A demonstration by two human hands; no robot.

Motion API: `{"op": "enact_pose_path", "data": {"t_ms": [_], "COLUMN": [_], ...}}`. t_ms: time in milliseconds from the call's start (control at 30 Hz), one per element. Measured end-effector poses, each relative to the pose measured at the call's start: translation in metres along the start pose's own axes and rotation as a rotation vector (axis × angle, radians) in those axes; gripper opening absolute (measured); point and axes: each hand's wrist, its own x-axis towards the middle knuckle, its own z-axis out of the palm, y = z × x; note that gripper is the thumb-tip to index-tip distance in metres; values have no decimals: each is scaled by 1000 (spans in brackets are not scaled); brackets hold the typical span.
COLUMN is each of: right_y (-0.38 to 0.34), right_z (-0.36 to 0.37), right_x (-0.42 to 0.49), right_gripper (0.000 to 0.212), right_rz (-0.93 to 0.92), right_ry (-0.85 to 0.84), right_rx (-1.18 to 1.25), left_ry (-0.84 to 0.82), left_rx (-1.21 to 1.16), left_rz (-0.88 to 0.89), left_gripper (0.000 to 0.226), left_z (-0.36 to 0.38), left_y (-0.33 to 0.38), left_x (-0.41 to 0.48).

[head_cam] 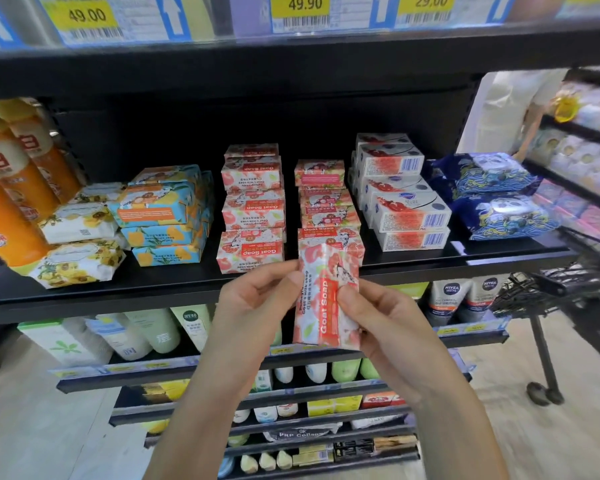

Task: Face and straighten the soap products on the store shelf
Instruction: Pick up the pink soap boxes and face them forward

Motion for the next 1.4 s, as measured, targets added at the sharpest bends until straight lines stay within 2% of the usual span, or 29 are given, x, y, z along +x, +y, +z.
{"op": "enact_pose_path", "data": {"t_ms": [67,167,233,300,400,467,600,667,733,767,867,967,1033,1133,1233,1400], "right_y": [-4,-6,-7,-7,-2,2,22,35,45,50,65,78,82,82,77,70], "right_z": [-4,-13,-20,-27,-35,-42,-58,-65,-72,-75,-94,-122,-147,-192,-242,-329], "right_x": [-4,-11,-17,-25,-44,-61,-100,-124,-150,-163,-204,-242,-266,-303,-337,-386], "right_gripper": [56,56,56,57,57,57,60,50,31,30,38,54,51,40,43,47], "right_rz": [-11,-23,-35,-50,-89,-109,-121,-109,-104,-107,-141,-159,-172,-190,-186,-159], "right_ry": [60,183,278,374,521,638,892,1003,1102,1151,1290,1382,1428,1478,1497,1543], "right_rx": [5,8,14,22,10,24,59,84,120,143,200,217,245,273,270,322], "left_ry": [-25,-134,-238,-316,-462,-565,-771,-866,-950,-981,-1124,-1207,-1265,-1314,-1353,-1368], "left_rx": [82,190,301,461,721,853,995,1047,1085,1081,1094,1066,1035,1032,1013,1013], "left_rz": [11,72,154,223,380,506,706,769,872,921,952,978,939,953,966,971], "left_gripper": [32,19,35,35,23,25,29,29,22,17,19,41,50,41,59,49], "left_z": [5,15,21,28,42,54,85,102,124,135,176,223,259,317,376,460], "left_y": [-2,-6,-8,-11,-21,-30,-53,-70,-87,-96,-123,-152,-167,-183,-196,-231], "left_x": [6,16,24,33,44,47,45,42,37,34,17,-4,-17,-38,-57,-82]}}
